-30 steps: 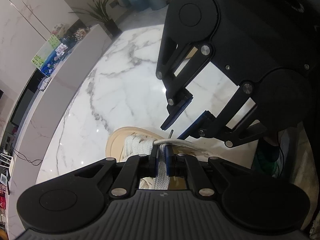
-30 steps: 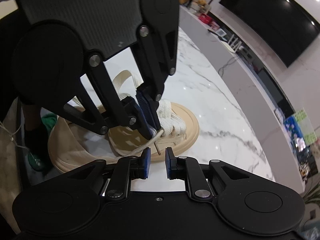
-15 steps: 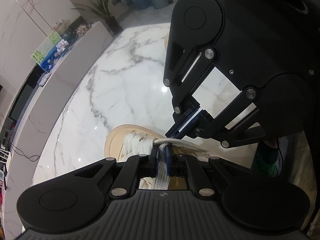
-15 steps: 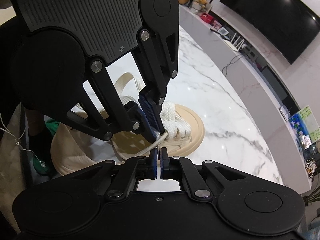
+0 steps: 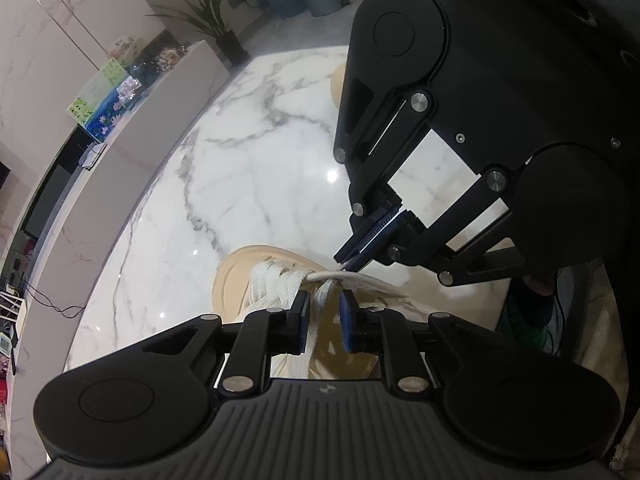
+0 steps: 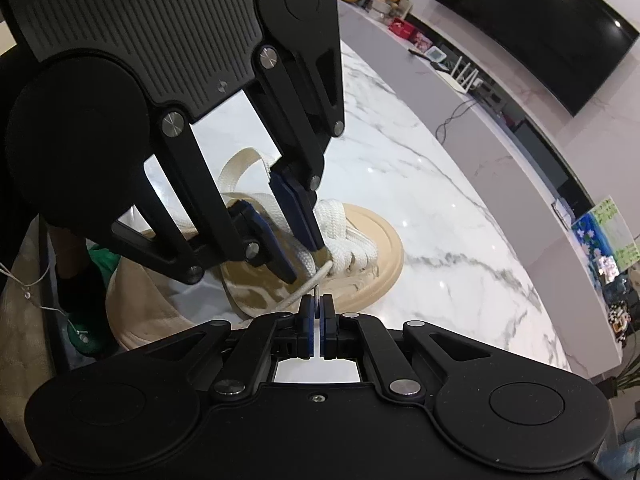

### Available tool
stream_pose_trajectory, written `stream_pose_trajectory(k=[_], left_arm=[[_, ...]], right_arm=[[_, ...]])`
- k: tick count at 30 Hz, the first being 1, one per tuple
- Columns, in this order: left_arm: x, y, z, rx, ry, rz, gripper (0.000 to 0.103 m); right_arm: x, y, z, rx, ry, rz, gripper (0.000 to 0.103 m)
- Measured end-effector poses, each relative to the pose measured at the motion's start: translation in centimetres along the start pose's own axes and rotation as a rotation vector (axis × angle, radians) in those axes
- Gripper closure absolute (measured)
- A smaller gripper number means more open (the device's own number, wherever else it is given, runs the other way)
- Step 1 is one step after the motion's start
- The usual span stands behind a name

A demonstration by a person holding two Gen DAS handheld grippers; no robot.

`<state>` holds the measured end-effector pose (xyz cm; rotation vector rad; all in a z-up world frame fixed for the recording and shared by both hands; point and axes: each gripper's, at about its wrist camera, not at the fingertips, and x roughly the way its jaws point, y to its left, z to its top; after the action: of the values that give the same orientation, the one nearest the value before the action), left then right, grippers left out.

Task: Lace up shoes with both hands
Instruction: 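Pull the lace through and away from the sneaker with the right gripper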

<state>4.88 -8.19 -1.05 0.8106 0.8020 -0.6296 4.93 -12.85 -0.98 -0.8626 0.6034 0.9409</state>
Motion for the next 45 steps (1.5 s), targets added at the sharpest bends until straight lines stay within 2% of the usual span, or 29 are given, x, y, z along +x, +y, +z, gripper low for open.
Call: stream_pose_trajectory(k=[2, 4, 24, 34, 39, 42, 45], left_arm=[[-0.4, 0.0, -0.1, -0.004, -0.004, 0.020, 0.079], [-0.8, 0.0, -0.1, -0.009, -0.008, 0.041, 0.077], [-4.1, -0.8, -1.5, -0.059, -0.032, 0.071, 0.077], [-2.7, -0.3, -3.8, -0.181, 0.008, 0.064, 0.077], [-2.4, 0.7, -4.6, -0.244, 0.033, 0.092, 0.077], [-2.4, 1.0, -5.0, -0.243, 0.055, 0.129, 0.077], [-3.1, 1.0, -4.8, -0.256, 0.024, 0.102, 0.077]], right_arm=[[0.0, -0.1, 0.0, 0.006, 0.009, -0.006, 0.103], [0.0, -0.2, -0.1, 0.009, 0.017, -0.018, 0.103], [-3.0, -1.0, -2.3, 0.073, 0.137, -0.181, 0.103], [-5.2, -0.9, -3.7, 0.082, 0.193, -0.240, 0.103], [-6.0, -1.3, -4.6, 0.097, 0.221, -0.267, 0.103], [-6.4, -1.9, -5.2, 0.114, 0.241, -0.287, 0.103], [-6.6, -2.2, -5.8, 0.127, 0.261, -0.302, 0.103]])
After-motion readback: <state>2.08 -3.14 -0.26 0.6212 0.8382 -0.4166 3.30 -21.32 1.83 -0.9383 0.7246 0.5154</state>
